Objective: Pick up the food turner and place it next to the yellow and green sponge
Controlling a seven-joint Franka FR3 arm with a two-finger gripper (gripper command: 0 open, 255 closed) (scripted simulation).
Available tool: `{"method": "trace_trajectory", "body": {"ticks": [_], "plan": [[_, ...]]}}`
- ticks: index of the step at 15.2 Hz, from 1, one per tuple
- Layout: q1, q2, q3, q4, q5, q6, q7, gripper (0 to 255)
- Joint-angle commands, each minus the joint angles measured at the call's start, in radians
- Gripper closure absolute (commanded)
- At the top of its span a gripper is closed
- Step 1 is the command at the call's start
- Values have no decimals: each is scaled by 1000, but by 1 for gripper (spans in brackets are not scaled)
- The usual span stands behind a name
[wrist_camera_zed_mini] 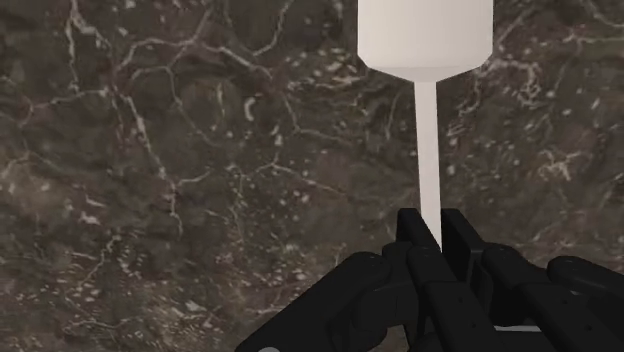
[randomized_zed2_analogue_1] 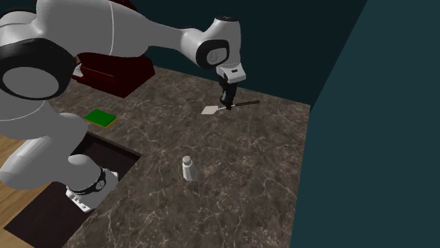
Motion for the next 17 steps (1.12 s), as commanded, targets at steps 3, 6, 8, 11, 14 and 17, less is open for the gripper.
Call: {"method": "trace_trajectory", "body": {"ticks": [3, 6, 8, 11, 14, 17], "plan": [[0, -116, 37, -127, 68, 32, 25, 255], [14, -196, 64, -210, 122, 52, 47, 255], [27, -248, 81, -258, 159, 61, 61, 255], [53, -322, 106, -322, 216, 69, 85, 255], [86, -390, 131, -375, 271, 70, 111, 255], [126, -451, 154, -417, 322, 67, 144, 255]]}}
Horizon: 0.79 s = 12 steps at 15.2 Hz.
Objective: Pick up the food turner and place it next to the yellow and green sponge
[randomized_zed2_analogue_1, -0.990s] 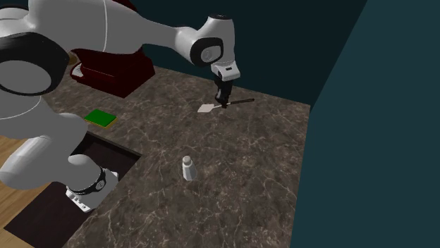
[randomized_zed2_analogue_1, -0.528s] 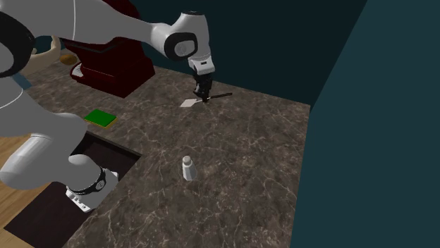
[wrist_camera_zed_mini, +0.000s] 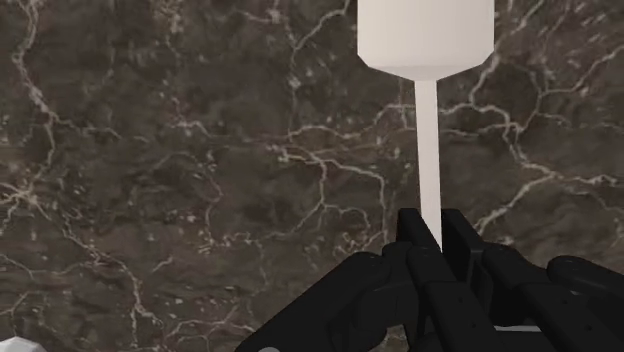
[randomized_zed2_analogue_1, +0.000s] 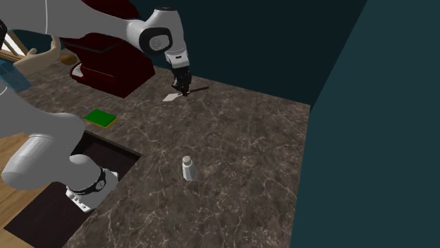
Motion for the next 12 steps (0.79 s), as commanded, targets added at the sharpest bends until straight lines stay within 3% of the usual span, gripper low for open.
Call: {"method": "trace_trajectory", "body": {"ticks": [1, 12], "plan": [[26, -38, 16, -22, 33, -6, 23, 255], [172, -174, 137, -74, 169, -47, 208, 255]]}}
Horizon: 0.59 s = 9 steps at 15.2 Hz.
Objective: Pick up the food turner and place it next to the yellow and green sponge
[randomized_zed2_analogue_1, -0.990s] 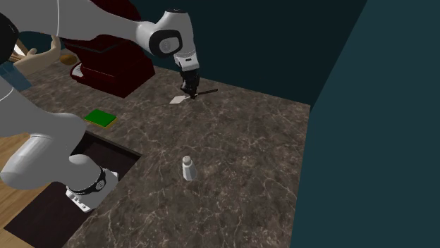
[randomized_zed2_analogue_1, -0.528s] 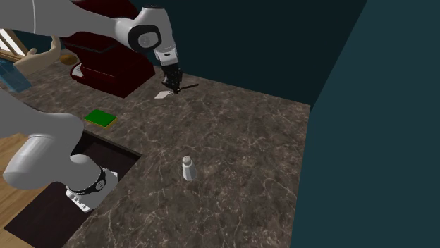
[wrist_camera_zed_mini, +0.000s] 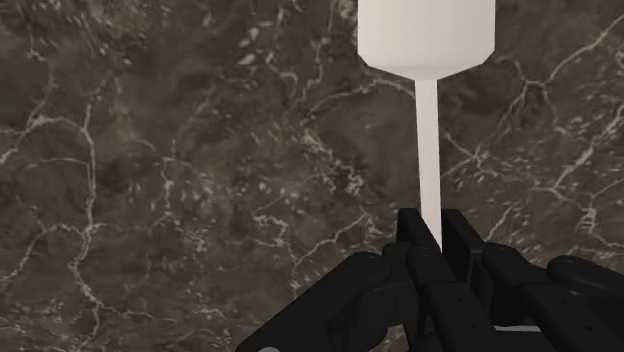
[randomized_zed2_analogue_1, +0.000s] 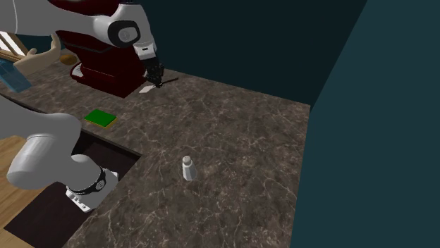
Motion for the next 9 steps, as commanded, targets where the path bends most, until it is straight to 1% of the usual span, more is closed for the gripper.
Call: {"method": "trace_trajectory", "body": {"ticks": [1, 5, 9], "plan": [[21, -13, 26, 4, 17, -10, 40, 255], [56, -23, 92, 24, 39, -25, 132, 255], [77, -12, 167, 58, 43, -36, 230, 255]]}}
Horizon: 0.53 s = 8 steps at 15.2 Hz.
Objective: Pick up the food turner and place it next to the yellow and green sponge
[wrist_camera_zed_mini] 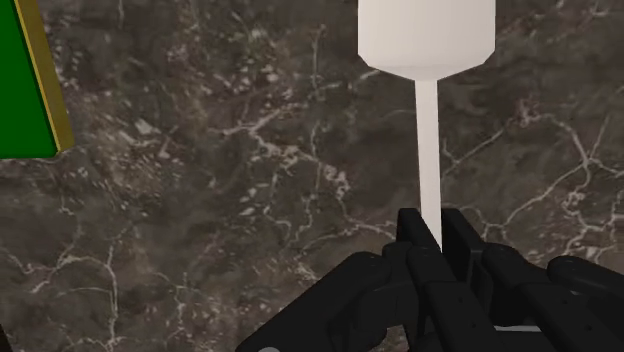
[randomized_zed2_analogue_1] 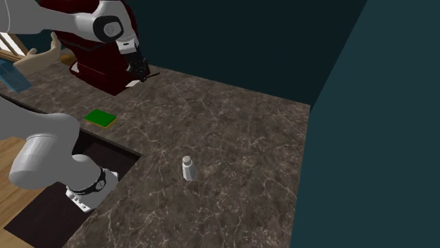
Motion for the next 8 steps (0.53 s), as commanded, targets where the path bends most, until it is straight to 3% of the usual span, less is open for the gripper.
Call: {"method": "trace_trajectory", "body": {"ticks": [1, 8], "plan": [[17, -2, 34, -1, 2, 0, 25, 255], [-42, 46, 121, -57, -18, 102, 49, 255]]}}
